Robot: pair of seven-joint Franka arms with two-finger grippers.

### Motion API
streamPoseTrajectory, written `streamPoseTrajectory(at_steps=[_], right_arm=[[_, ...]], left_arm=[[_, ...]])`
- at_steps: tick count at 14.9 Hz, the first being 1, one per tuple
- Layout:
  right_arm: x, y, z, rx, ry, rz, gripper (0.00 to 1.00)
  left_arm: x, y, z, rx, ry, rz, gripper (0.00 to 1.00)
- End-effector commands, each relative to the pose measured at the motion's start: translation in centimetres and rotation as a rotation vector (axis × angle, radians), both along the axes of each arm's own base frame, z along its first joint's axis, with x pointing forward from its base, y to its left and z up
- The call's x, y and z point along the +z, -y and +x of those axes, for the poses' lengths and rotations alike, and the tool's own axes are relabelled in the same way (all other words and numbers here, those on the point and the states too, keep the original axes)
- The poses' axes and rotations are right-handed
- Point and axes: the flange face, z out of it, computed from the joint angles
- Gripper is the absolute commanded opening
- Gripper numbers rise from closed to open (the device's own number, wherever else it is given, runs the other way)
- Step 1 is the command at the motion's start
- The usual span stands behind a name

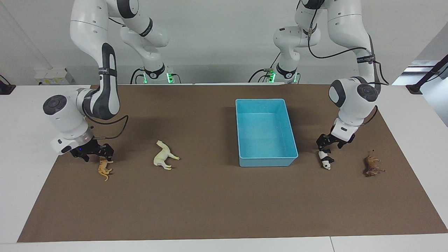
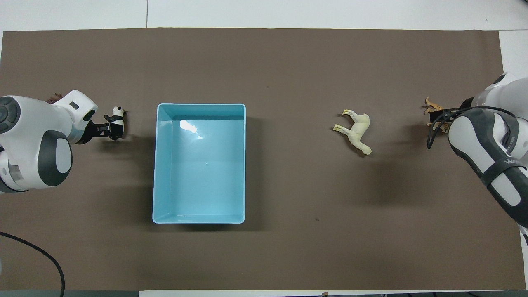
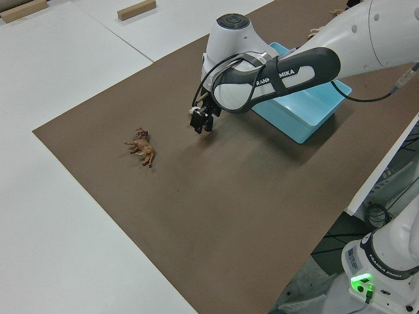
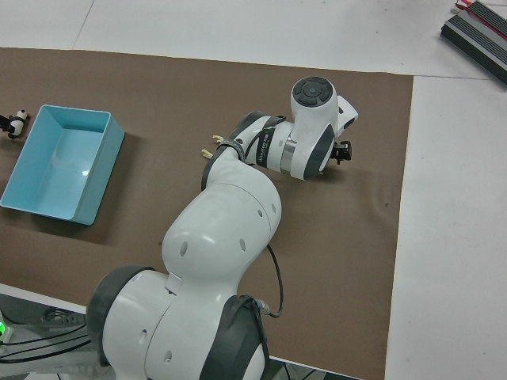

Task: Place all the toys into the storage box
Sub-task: 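Grasp the panda with the left gripper while the right gripper reaches the tiger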

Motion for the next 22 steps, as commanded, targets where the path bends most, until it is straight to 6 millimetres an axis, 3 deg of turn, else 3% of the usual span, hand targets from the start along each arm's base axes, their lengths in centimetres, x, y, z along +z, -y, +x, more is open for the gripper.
streamPoseTrajectory(at_steps=[1,6,7,8,9,10,11,12,14,16,18,20,22], right_arm=[[-1.4,0.3,0.4,0.044,0.022,-0.001,1.00],[-2.5,-0.2,0.4,0.112,0.009,-0.006,1.00],[-2.6,-0.3,0.4,0.115,0.008,-0.006,0.97],[-2.8,-0.2,0.2,0.114,0.003,-0.005,0.76],[-2.8,-0.2,0.2,0.115,0.002,-0.005,0.29],[-2.8,-0.3,0.2,0.117,0.003,-0.005,0.00],[-2.8,-0.3,0.2,0.118,0.003,-0.006,0.00],[-2.8,-0.3,0.2,0.123,0.004,-0.006,0.00],[-2.7,-0.6,0.4,0.127,0.015,-0.009,0.00],[-2.5,-0.7,0.5,0.126,0.012,-0.008,0.00],[-1.7,-2.1,1.0,0.145,0.017,-0.008,0.00],[0.0,-2.1,1.6,0.138,-0.006,-0.001,0.00],[3.7,-1.8,2.2,0.121,-0.046,0.004,0.00]], left_arm=[[-1.3,0.8,0.6,0.010,0.016,0.002,1.00],[-2.3,1.2,0.9,0.028,0.053,0.000,1.00],[-2.4,1.2,0.8,0.043,0.058,-0.002,0.91],[-2.4,1.1,0.8,0.054,0.058,-0.003,0.77],[-2.4,1.1,0.8,0.064,0.058,-0.004,0.61],[-2.4,1.1,0.8,0.073,0.055,-0.005,0.40],[-2.2,1.1,1.0,0.076,0.053,-0.005,0.08],[-2.0,1.0,1.1,0.077,0.046,-0.005,0.00],[-0.4,0.7,2.0,0.080,0.012,-0.003,0.00],[3.1,1.2,3.1,0.082,-0.032,-0.003,0.00],[7.7,4.8,3.1,0.129,-0.039,-0.011,0.00],[11.7,11.4,1.8,0.216,-0.043,-0.020,0.00],[13.8,18.8,-0.6,0.294,-0.033,-0.017,0.00]])
